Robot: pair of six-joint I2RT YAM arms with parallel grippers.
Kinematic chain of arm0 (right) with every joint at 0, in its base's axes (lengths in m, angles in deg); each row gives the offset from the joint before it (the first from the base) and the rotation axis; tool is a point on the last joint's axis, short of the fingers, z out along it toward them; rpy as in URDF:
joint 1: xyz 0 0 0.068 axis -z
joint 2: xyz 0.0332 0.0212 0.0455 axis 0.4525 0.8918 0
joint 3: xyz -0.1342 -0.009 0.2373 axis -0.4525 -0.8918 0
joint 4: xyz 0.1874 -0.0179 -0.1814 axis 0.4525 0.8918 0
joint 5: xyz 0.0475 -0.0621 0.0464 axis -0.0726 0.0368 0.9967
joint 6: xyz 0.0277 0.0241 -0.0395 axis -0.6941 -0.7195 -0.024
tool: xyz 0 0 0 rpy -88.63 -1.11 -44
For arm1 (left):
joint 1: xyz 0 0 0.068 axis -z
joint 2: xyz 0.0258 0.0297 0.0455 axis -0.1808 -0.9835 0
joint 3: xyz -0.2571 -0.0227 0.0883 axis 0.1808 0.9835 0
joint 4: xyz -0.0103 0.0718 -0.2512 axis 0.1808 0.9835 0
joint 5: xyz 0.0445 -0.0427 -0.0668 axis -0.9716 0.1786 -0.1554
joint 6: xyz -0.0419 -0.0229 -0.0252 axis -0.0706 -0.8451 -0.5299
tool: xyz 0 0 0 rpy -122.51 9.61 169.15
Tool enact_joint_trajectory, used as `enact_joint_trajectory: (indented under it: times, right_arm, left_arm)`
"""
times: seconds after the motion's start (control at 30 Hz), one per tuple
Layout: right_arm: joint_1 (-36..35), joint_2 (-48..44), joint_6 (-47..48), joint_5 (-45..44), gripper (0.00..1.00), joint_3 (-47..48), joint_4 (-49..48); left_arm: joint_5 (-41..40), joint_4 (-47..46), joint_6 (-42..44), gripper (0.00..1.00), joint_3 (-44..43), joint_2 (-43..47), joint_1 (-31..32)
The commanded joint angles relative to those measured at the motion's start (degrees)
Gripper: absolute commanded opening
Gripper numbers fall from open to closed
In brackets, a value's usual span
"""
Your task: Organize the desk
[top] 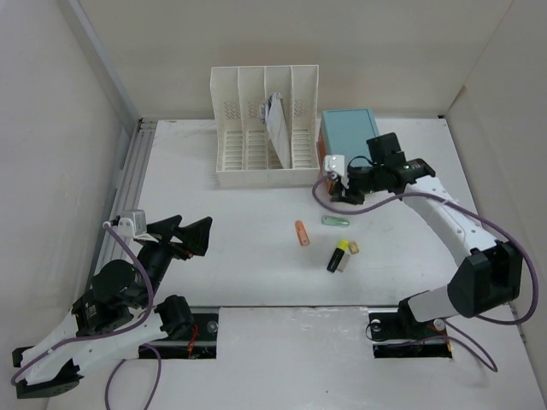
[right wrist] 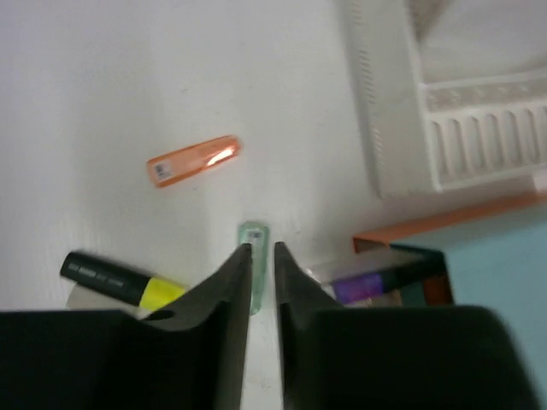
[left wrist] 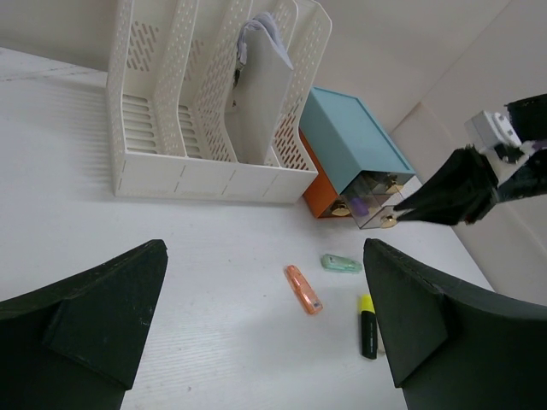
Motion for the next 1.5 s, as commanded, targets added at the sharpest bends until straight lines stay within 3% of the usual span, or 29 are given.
enact_joint_trajectory:
  times: [0.0, 0.03, 0.07, 0.17, 0.27, 0.63, 0.9, 1.47]
  right_arm:
    - [-7.46, -2.17, 13.30, -3.54, 0.26, 0.54, 12.73]
    - [-9.13, -2.17, 16.20, -6.87, 0.37, -1.54, 13.44]
    - [-12.45, -2.17, 17.79, -13.43, 0.42, -2.78, 14.23]
    - [-15.64, -7.24, 23.15, -22.68, 0.45, -11.12, 11.26]
    - [-17.40, -11.73, 28.43, -26.49, 0.45, -17.19, 8.09]
    - [-22.33, -10.52, 31.26, -24.84, 0.46, -21.86, 7.12]
    - [-27.60, -6.83, 30.12, -25.36, 0.51, -23.01, 4.67]
    - [-34.28, -0.15, 27.92, -28.87, 0.51, -24.68, 2.82]
  left_arm:
    - [0.32, -1.71, 0.47, 0.98, 0.13, 0.28, -0.47]
    - [0.32, -1.71, 0.47, 0.98, 0.13, 0.28, -0.47]
    - [0.32, -1.71, 0.47, 0.98, 0.13, 0.28, -0.47]
    - [0.32, -1.71, 1.00, 0.98, 0.13, 0.28, -0.47]
    - [0.84, -2.24, 1.00, 0.98, 0.66, 0.80, -0.47]
    - [0.84, -2.24, 1.00, 0.98, 0.66, 0.80, -0.47]
    - [0.84, -2.24, 1.00, 0.98, 0.66, 0.80, -0.47]
    - [0.84, -2.24, 1.00, 0.98, 0.66, 0.80, -0.47]
